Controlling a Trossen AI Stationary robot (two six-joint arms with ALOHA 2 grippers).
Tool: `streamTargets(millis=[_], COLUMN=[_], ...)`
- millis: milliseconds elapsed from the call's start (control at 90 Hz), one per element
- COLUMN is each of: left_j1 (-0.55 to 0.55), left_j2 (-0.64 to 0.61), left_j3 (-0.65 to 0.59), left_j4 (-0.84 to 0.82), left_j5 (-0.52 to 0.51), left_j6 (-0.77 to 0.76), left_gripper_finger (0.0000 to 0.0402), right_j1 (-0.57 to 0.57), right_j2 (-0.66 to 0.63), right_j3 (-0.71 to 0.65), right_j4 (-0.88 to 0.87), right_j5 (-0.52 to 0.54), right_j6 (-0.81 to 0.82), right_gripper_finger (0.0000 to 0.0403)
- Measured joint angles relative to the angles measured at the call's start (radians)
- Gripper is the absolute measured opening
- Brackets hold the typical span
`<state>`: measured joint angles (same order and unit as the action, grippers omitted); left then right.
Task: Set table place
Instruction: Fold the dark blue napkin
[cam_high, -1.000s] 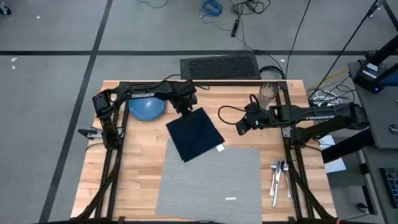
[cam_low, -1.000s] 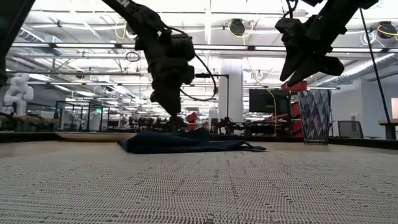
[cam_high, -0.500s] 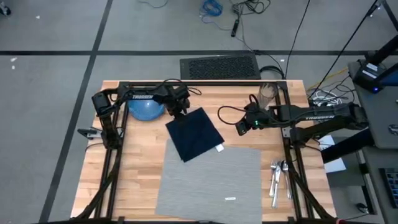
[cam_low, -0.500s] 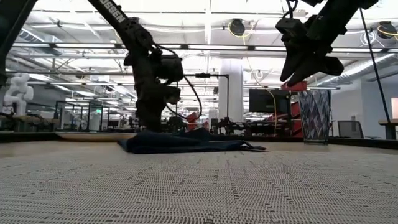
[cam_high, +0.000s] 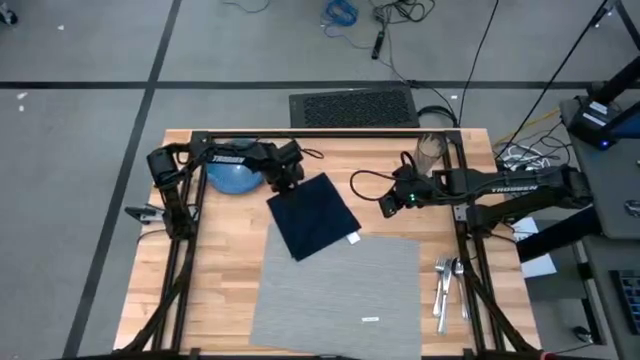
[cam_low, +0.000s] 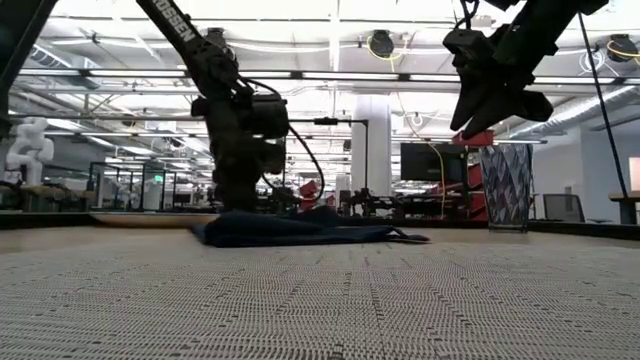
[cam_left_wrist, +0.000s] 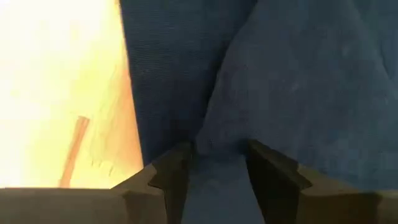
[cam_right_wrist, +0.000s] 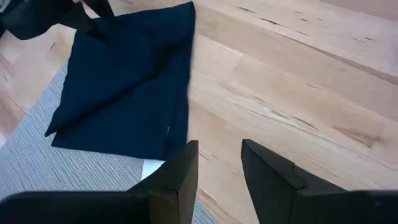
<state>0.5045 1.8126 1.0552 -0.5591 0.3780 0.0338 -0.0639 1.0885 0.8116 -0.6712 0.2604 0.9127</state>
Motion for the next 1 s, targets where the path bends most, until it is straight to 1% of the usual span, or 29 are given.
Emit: streamTargets(millis=[111,144,211,300,467,722,844,1000], left_j1=[0.001,0.001,0.001,0.000,0.002,-0.005,-0.019,-0.063], left_j2=[0.001,0.001,0.001,-0.004,-0.033,-0.082,-0.090,-0.091], left_j3=[-0.001,-0.001,-0.001,-0.001,0.006,0.007,0.007,0.007], left_j4=[0.023,0.032,0.038,0.033,0.019,0.060,0.065,0.093], left_j5=[0.060,0.077,0.109,0.134,0.148,0.200,0.224,0.262], left_j6=[-0.002,-0.002,-0.002,-0.003,-0.012,-0.060,-0.089,-0.108], left_gripper_finger=[0.0028,0.0015,0.0006,0.0002,0.0001,0.0000,0.0000,0.0000], right_j1=[0.000,0.000,0.000,0.000,0.000,0.000,0.000,0.000], right_j2=[0.000,0.000,0.000,0.000,0.000,0.000,0.001,0.000], right_j3=[0.000,0.000,0.000,0.000,0.000,0.000,0.000,0.000], right_j4=[0.000,0.000,0.000,0.000,0.000,-0.003,-0.002,0.007], right_j5=[0.000,0.000,0.000,0.000,0.000,0.000,0.000,0.000], right_j6=[0.002,0.003,0.003,0.003,0.003,0.003,0.003,0.003], right_gripper_finger=[0.0110,0.0110,0.0110,0.0110,0.0110,0.0110,0.0110,0.0110])
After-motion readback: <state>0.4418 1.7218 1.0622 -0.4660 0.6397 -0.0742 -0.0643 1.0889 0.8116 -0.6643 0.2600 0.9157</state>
